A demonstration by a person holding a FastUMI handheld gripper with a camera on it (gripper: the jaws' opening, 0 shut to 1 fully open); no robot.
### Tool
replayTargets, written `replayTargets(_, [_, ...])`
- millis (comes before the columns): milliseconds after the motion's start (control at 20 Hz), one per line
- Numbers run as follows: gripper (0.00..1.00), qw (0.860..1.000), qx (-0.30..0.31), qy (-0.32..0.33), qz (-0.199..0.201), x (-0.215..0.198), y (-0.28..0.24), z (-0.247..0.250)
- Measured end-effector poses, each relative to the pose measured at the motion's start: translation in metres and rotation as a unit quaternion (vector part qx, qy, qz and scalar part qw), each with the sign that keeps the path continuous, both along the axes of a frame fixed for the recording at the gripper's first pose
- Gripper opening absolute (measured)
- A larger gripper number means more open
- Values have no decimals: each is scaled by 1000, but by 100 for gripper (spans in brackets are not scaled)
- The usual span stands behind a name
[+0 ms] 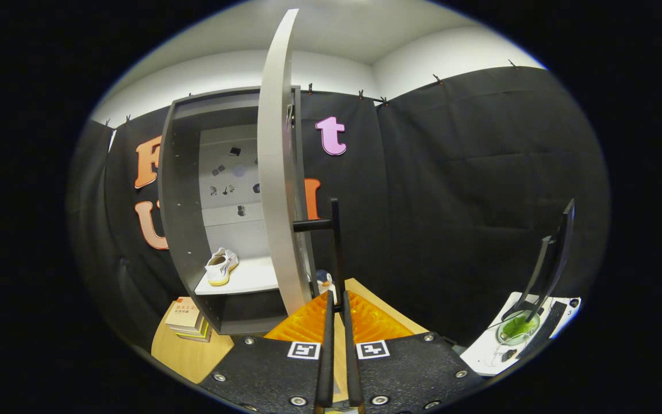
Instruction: Open the shoe cabinet door, grab the shoes and put them into the shoe cabinet, then close the shoe cabinet door.
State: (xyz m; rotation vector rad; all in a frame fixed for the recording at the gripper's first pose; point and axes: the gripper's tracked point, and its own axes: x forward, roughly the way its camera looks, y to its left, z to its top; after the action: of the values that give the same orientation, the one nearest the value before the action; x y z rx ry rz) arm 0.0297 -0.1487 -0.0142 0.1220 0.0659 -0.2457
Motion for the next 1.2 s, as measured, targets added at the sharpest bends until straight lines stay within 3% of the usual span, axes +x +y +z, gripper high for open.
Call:
replayTargets(300, [4, 1000, -13, 7, -26, -19, -16, 0])
replayTargets(500, [4, 1000, -5, 8, -23, -30, -11, 2])
replayTargets(950, [4, 1000, -8, 23, 3, -38, 22, -5])
replayTargets(1200, [6, 998, -2, 56, 28, -33, 57, -35])
